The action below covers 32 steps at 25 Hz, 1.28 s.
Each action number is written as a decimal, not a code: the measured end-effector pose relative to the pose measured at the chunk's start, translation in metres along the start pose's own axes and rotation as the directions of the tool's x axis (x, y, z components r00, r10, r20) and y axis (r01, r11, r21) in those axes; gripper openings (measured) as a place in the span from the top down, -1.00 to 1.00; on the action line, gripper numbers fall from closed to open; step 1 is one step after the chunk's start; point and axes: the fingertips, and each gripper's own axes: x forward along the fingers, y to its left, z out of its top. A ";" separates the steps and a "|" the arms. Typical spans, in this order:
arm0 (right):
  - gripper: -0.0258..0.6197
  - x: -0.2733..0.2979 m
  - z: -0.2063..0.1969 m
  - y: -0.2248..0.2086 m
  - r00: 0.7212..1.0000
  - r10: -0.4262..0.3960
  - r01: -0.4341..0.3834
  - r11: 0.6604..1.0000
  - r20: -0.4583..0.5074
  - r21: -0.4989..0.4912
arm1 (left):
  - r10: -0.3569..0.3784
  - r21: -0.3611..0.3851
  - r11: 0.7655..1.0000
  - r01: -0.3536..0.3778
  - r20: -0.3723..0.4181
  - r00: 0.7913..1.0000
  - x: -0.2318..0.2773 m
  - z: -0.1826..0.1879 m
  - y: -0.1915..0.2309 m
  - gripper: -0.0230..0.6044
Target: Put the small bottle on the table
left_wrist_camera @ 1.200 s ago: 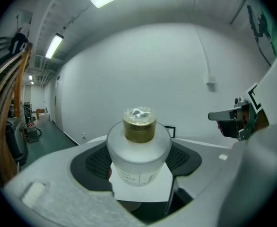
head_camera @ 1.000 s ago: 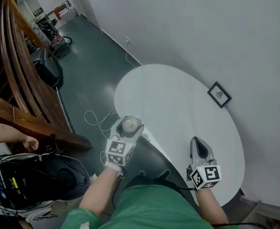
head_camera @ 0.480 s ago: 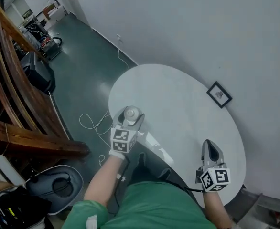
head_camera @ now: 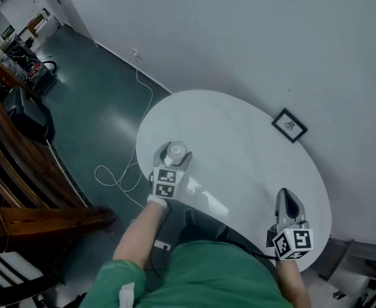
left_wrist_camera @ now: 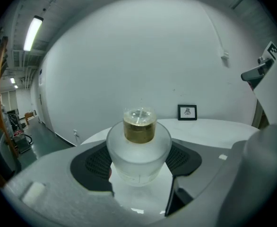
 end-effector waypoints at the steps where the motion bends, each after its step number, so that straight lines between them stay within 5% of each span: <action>1: 0.91 0.001 0.000 0.002 1.000 -0.010 0.010 1.000 -0.003 -0.003 | -0.009 0.002 1.000 0.009 0.000 1.000 0.006 -0.001 0.003 -0.17; 17: 0.91 0.013 -0.008 0.029 0.991 -0.129 0.129 0.992 -0.043 -0.001 | -0.111 0.069 0.991 0.115 -0.068 0.992 0.080 -0.044 0.033 -0.17; 32: 0.91 0.017 -0.008 0.043 0.983 -0.166 0.162 0.985 -0.073 -0.054 | -0.130 0.037 0.990 0.135 -0.126 0.983 0.096 -0.067 0.042 -0.17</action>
